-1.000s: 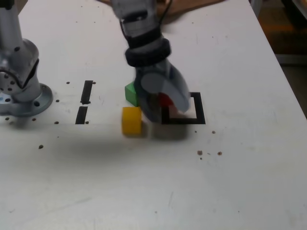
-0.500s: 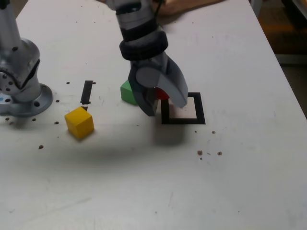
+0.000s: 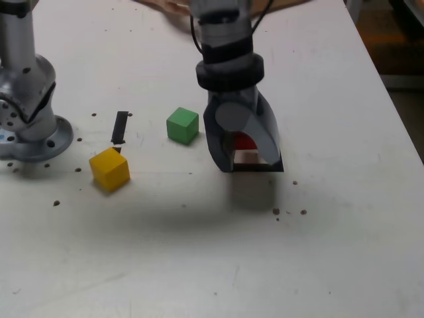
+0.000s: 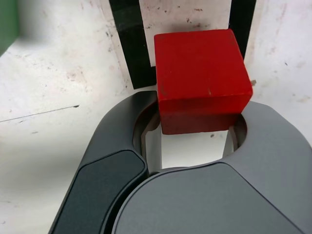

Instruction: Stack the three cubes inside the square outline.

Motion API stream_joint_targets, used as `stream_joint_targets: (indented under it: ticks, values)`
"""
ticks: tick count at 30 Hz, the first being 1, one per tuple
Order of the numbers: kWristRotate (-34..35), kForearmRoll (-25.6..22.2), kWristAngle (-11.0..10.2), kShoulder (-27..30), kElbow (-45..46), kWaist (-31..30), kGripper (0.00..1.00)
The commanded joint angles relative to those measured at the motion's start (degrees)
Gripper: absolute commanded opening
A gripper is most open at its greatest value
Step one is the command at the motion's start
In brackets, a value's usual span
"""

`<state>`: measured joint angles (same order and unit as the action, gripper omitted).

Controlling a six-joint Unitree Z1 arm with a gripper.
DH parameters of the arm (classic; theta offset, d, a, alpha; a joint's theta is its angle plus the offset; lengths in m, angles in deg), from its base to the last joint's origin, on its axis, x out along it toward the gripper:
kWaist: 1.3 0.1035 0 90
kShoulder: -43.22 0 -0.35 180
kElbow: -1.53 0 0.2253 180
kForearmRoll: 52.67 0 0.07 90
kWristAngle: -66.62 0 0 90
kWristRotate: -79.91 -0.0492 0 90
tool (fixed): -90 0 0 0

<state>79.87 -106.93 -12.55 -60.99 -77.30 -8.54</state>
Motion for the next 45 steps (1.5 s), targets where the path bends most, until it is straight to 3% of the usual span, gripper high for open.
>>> stream_joint_targets:
  ticks: [1, 10, 24, 37, 41, 45]
  values:
    - [0.00, -0.04, 0.13, -0.74, -1.00, -0.05, 0.14]
    - [-0.04, 0.31, 0.43, -3.52, -2.40, 0.26, 0.20]
    - [-0.34, 0.05, 0.71, -4.13, -1.72, 1.52, 0.57]
    - [-0.57, 0.34, 1.63, -3.90, -0.37, 1.85, 0.68]
    - [-0.57, 0.57, 0.11, -2.91, -0.48, 1.88, 0.77]
    - [-0.57, 0.21, -3.37, -0.58, -1.36, 1.88, 0.85]
